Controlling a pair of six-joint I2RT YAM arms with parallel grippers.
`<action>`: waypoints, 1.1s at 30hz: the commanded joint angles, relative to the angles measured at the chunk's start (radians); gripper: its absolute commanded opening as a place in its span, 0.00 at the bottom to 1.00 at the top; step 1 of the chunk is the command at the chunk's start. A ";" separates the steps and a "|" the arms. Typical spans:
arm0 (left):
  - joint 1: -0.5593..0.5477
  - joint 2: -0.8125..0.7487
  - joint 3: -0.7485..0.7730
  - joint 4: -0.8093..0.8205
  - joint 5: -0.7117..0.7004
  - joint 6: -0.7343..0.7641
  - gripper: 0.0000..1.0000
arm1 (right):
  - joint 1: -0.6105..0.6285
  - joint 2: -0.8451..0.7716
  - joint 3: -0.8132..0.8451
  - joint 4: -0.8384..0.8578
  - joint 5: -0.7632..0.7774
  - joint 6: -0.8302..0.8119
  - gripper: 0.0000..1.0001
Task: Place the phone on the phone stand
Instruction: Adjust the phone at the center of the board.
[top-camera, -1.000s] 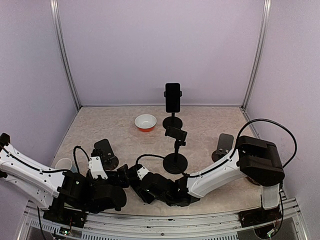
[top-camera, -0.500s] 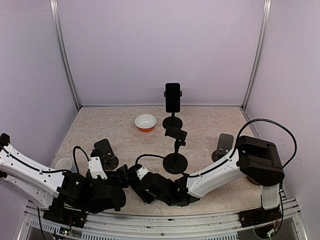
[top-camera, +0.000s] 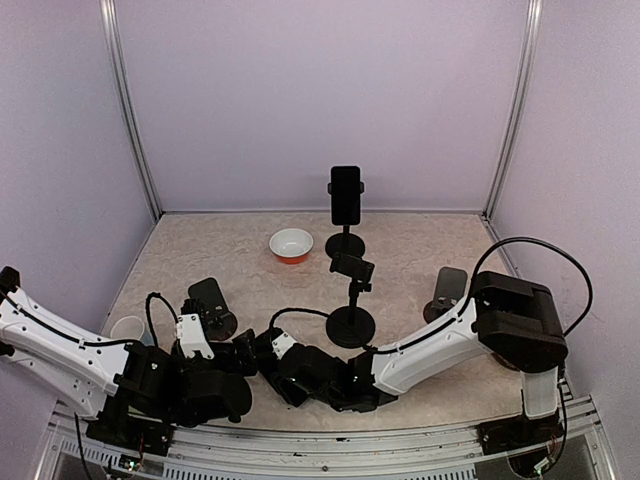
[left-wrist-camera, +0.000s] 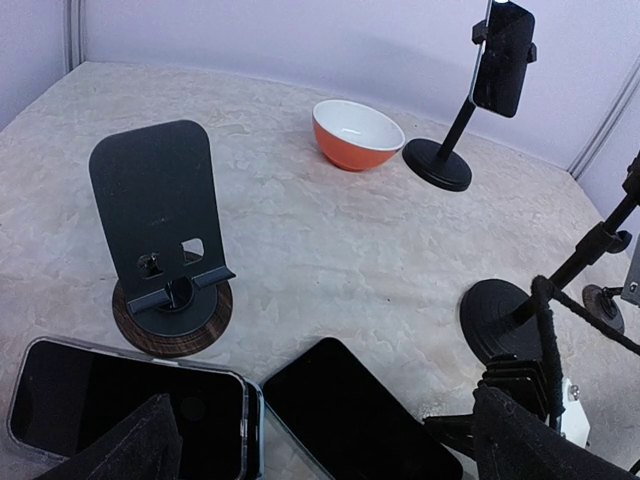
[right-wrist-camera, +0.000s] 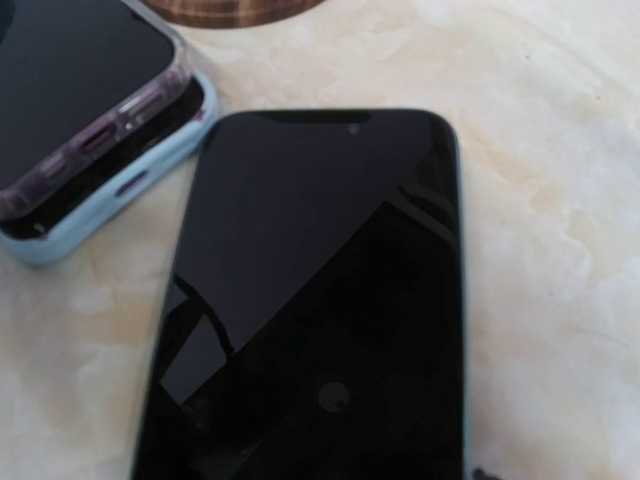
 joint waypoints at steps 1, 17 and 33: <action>-0.001 -0.005 -0.008 -0.001 -0.010 0.001 0.99 | 0.003 0.048 0.016 -0.054 -0.057 -0.028 0.61; -0.002 -0.011 0.009 -0.007 -0.017 0.026 0.99 | 0.002 0.057 0.033 -0.068 -0.075 -0.042 0.49; -0.009 -0.039 0.045 -0.023 -0.050 0.061 0.99 | -0.004 -0.006 -0.007 -0.057 -0.043 -0.053 0.50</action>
